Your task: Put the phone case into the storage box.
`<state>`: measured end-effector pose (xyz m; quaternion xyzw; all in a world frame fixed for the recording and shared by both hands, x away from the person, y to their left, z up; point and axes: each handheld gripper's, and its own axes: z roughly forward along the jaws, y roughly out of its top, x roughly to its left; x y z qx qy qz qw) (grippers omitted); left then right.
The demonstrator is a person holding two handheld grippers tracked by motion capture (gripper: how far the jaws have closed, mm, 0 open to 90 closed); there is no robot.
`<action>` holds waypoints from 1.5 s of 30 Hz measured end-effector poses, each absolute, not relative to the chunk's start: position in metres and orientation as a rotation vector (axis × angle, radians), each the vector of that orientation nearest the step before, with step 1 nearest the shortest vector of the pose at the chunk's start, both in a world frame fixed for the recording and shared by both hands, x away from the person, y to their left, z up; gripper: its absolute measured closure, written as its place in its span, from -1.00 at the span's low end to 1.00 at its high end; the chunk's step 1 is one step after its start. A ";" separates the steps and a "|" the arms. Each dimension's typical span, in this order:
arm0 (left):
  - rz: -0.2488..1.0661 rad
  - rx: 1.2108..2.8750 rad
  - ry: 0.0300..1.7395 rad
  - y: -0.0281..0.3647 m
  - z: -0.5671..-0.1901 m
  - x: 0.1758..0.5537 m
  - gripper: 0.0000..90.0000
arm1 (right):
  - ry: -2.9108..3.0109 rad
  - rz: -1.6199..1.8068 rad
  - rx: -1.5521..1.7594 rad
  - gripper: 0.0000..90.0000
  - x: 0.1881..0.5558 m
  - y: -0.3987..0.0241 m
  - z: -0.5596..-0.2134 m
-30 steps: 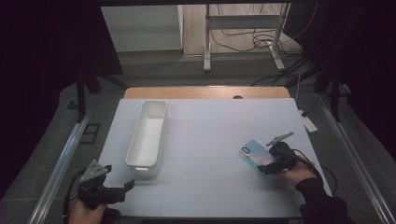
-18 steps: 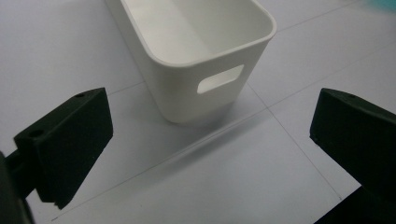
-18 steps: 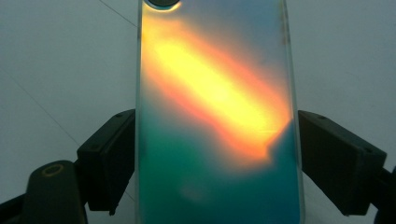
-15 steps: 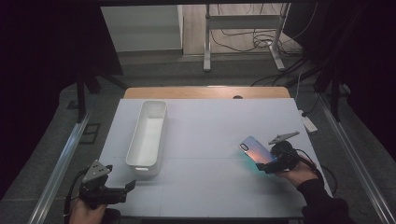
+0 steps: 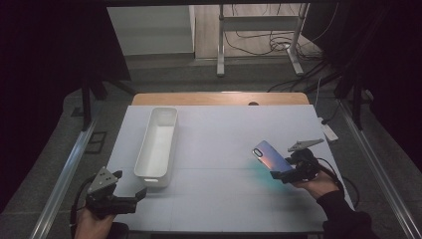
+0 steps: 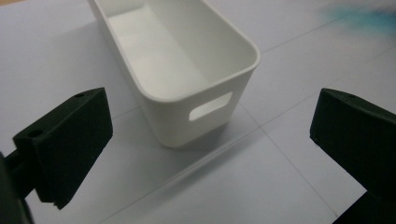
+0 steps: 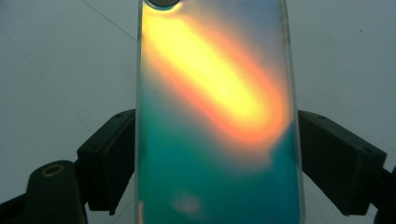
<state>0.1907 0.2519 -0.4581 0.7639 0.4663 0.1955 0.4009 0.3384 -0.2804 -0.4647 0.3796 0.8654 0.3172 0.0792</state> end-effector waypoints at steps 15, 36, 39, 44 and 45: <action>0.457 1.893 1.099 0.242 -0.451 0.203 -1.00 | 2.570 1.079 1.084 -0.63 0.334 -0.274 -0.453; 0.370 1.900 0.936 0.213 -0.444 0.228 -1.00 | 2.559 1.253 1.027 -0.63 0.327 -0.260 -0.440; 0.352 1.894 0.913 0.209 -0.444 0.232 -1.00 | 2.557 1.278 1.014 -0.63 0.327 -0.259 -0.438; 0.321 1.882 0.873 0.201 -0.443 0.240 -1.00 | 2.561 1.310 0.985 -0.63 0.325 -0.254 -0.436; 0.317 1.882 0.866 0.200 -0.442 0.241 -1.00 | 2.561 1.310 0.985 -0.63 0.325 -0.254 -0.436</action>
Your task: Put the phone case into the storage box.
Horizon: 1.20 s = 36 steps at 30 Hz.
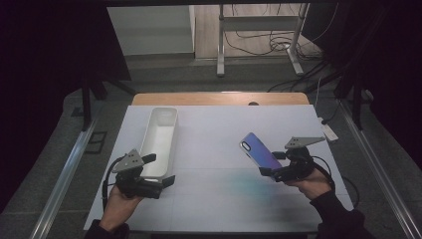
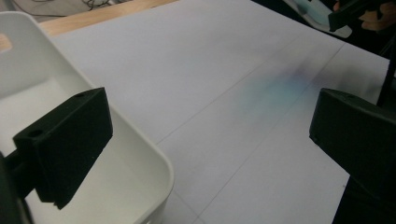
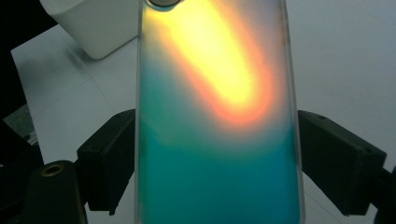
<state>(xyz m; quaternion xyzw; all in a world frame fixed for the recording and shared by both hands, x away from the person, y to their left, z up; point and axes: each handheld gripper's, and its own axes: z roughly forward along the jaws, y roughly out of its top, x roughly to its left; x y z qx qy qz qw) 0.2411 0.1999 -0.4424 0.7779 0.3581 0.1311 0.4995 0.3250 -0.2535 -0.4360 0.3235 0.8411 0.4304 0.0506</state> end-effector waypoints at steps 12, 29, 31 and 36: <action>0.251 1.865 0.793 0.180 -0.440 0.255 -0.99 | 2.576 1.361 0.935 -0.63 0.320 -0.242 -0.433; 0.188 1.885 0.715 0.153 -0.439 0.270 -1.00 | 2.594 1.419 0.886 -0.63 0.315 -0.228 -0.433; 0.175 1.882 0.701 0.149 -0.440 0.271 -1.00 | 2.596 1.421 0.878 -0.63 0.314 -0.227 -0.433; 0.151 1.890 0.676 0.141 -0.441 0.272 -1.00 | 2.601 1.431 0.870 -0.63 0.312 -0.224 -0.433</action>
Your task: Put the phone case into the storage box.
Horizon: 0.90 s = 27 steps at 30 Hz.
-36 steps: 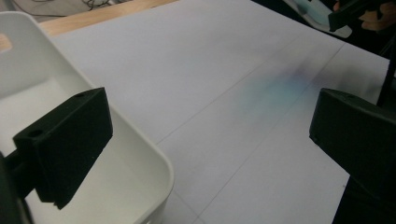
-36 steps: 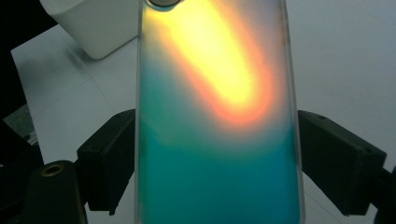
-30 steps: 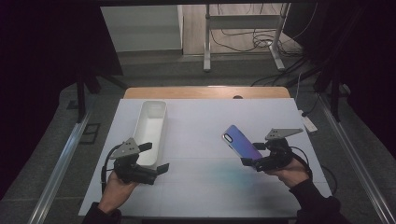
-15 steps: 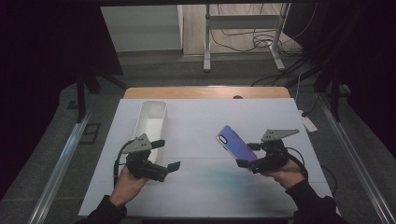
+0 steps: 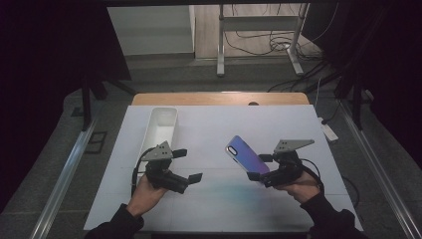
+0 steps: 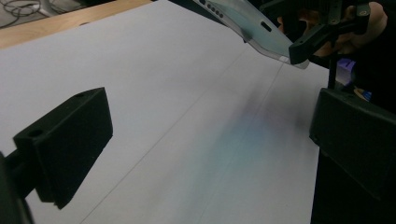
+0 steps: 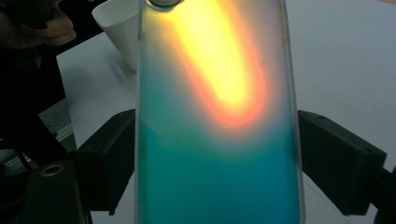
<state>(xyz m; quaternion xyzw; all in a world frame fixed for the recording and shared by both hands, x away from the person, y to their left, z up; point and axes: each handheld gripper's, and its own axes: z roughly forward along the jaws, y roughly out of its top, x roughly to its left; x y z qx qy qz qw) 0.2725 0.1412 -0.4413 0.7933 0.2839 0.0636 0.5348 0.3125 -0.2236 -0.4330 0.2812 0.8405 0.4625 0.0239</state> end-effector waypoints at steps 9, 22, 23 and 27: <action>0.125 1.903 0.623 0.123 -0.442 0.277 -0.99 | 2.601 1.468 0.848 -0.63 0.310 -0.218 -0.433; 0.080 1.899 0.577 0.104 -0.444 0.284 -1.00 | 2.607 1.516 0.799 -0.63 0.305 -0.210 -0.432; 0.074 1.898 0.575 0.103 -0.444 0.284 -1.00 | 2.608 1.518 0.795 -0.63 0.304 -0.210 -0.432; 0.061 1.901 0.561 0.097 -0.445 0.287 -0.99 | 2.607 1.525 0.781 -0.63 0.303 -0.208 -0.431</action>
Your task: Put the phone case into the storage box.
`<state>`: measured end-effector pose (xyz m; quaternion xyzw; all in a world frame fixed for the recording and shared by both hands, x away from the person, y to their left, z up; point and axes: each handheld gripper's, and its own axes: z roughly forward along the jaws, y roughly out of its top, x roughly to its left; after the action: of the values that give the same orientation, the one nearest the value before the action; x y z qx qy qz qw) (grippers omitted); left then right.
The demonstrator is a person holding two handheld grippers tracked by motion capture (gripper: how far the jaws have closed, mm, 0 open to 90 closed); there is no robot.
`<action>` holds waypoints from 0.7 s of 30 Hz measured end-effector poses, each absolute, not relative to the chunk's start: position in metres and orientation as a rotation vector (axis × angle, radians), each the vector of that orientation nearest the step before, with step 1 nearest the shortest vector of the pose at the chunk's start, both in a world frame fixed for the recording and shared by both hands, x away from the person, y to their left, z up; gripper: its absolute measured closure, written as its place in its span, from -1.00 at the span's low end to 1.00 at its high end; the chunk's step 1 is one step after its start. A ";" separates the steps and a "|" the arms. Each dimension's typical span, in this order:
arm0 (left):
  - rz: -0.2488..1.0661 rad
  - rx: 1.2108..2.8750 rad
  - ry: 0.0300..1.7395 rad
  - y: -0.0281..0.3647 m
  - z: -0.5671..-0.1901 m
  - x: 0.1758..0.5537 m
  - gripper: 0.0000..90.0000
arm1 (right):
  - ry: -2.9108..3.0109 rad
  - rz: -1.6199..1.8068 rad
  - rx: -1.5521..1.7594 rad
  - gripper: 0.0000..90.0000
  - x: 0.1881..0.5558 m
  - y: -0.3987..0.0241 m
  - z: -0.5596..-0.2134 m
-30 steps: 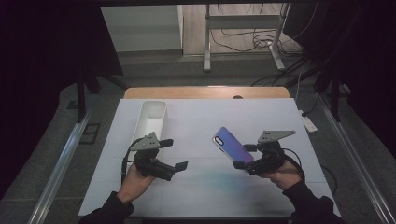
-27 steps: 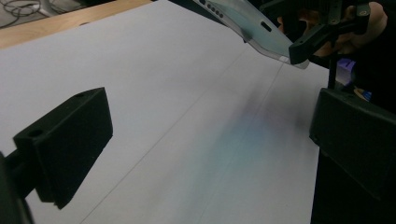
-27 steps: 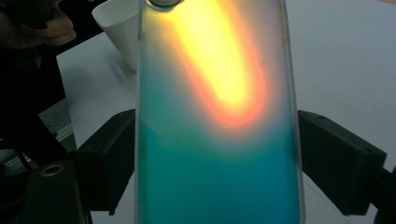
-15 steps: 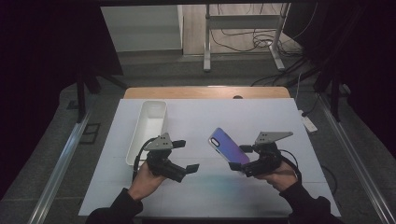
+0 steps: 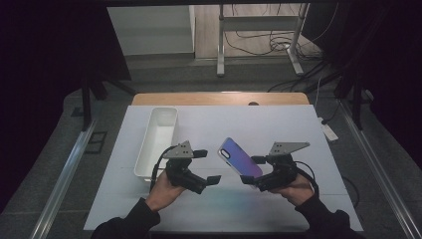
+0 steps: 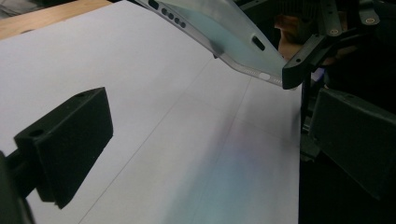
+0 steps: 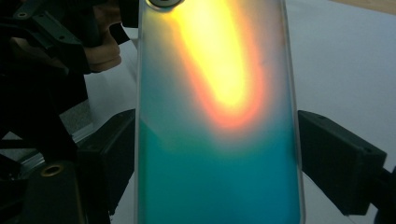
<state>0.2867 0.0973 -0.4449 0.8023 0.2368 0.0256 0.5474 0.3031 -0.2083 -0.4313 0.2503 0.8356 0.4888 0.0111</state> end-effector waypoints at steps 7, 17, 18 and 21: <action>0.027 1.899 0.530 0.088 -0.444 0.290 -0.97 | 2.608 1.536 0.755 -0.63 0.300 -0.205 -0.431; -0.034 1.897 0.491 0.080 -0.443 0.294 -0.96 | 2.615 1.535 0.733 -0.63 0.299 -0.202 -0.431; -0.034 1.897 0.491 0.080 -0.443 0.294 -0.94 | 2.615 1.535 0.733 -0.63 0.299 -0.202 -0.431; -0.055 1.893 0.475 0.081 -0.441 0.294 -0.76 | 2.615 1.549 0.725 -0.63 0.299 -0.203 -0.431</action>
<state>0.2941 0.0808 -0.4409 0.8031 0.2015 -0.0233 0.5602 0.2986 -0.2025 -0.4312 0.2319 0.8369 0.4957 0.0083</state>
